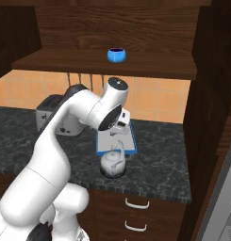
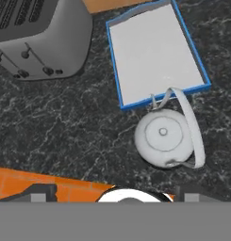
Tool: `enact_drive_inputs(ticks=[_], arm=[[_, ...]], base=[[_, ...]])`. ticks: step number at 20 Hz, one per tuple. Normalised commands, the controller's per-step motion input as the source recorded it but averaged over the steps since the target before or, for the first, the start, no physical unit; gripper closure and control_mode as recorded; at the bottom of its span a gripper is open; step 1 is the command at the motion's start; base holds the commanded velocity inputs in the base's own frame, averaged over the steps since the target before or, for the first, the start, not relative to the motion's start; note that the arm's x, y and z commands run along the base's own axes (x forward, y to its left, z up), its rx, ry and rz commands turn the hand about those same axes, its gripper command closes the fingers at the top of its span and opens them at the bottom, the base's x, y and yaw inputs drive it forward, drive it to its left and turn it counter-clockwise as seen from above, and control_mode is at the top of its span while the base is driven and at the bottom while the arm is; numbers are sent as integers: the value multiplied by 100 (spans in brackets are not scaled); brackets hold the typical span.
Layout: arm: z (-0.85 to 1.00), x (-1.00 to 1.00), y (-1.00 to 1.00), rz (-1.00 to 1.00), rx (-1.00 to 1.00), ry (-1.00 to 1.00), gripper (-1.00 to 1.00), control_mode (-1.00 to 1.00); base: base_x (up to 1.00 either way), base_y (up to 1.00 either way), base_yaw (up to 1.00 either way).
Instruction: Pick the kettle from the counter and place it on the tray. Then pick the mug from the cabinet and place it on the tray. Then close the cabinet doors.
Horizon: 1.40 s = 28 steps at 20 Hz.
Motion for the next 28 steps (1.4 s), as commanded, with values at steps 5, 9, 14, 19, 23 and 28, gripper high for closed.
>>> enact_drive_inputs(ticks=[5, 9, 14, 19, 23, 28], arm=[[-56, 6, -21, 1, 4, 21, -100, -100], [-66, 31, -29, 9, 0, 28, -100, -100], [-37, 21, -45, 15, 12, 11, -100, -100], [-47, 20, -23, 15, 15, 7, -100, -100], [-42, 21, -17, 11, 15, 6, -100, -100], [-36, 20, -8, 8, 13, 4, -100, -100]], base=[[0, 0, 0], [0, 0, 0], [0, 0, 0], [0, 0, 0], [0, 0, 0], [0, 0, 0]])
